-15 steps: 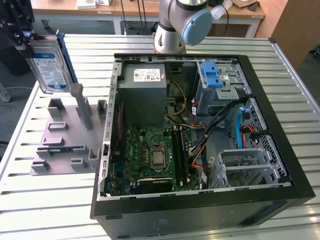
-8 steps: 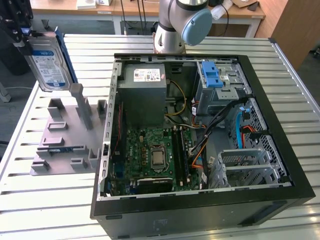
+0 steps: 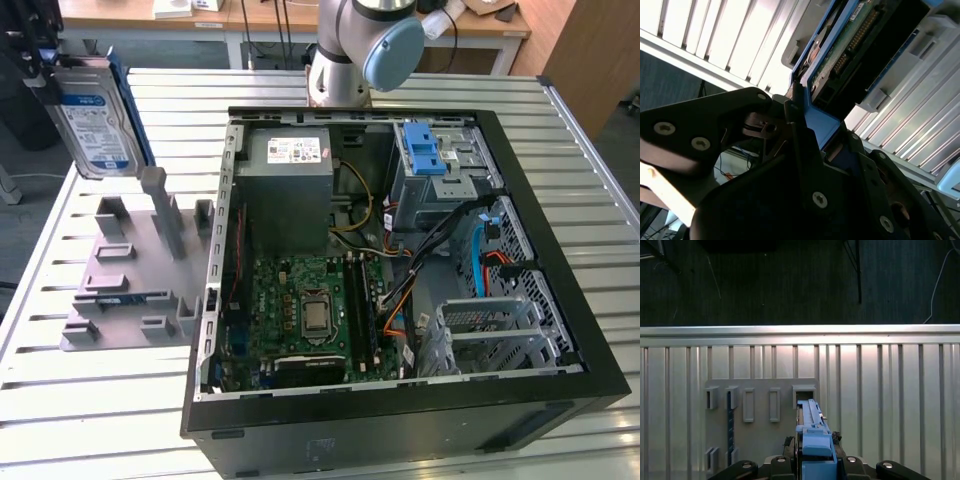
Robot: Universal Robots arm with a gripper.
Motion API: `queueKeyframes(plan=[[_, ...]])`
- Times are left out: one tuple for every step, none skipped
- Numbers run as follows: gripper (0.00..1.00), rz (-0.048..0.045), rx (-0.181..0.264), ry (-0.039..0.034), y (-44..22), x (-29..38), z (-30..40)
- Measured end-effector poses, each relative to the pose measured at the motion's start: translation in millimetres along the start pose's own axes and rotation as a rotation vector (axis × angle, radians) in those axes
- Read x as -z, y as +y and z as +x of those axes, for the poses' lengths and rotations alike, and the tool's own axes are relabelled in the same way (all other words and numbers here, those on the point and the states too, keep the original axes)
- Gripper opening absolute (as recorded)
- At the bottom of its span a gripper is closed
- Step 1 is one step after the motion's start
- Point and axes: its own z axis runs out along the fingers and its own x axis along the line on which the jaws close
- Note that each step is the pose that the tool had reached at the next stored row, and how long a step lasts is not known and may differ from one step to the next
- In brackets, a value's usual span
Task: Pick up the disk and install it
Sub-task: 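Pick up the disk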
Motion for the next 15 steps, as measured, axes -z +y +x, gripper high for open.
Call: queueKeyframes(plan=[[0.36, 0.0, 0.0, 0.0, 0.0, 0.8, 0.0], [0.36, 0.0, 0.0, 0.0, 0.0, 1.5, 0.0], [0.36, 0.0, 0.0, 0.0, 0.0, 1.8, 0.0], [0.36, 0.0, 0.0, 0.0, 0.0, 2.3, -0.1], [0.36, 0.0, 0.0, 0.0, 0.0, 2.9, -0.1], [0.36, 0.0, 0.0, 0.0, 0.0, 3.5, -0.1], [0.36, 0.0, 0.0, 0.0, 0.0, 4.3, -0.1], [0.36, -0.0001, 0.0, 0.0001, 0.0, 5.1, -0.1], [0.36, -0.0001, 0.0, 0.0001, 0.0, 5.9, -0.1], [0.36, 0.0, 0.0, 0.0, 0.0, 6.6, -0.2], [0.36, 0.0, 0.0, 0.0, 0.0, 7.4, -0.2], [0.36, 0.0, 0.0, 0.0, 0.0, 8.2, -0.2], [0.36, 0.0, 0.0, 0.0, 0.0, 9.1, -0.2], [0.36, 0.0, 0.0, 0.0, 0.0, 10.0, -0.2], [0.36, 0.0, 0.0, 0.0001, 0.0, 10.9, -0.3]])
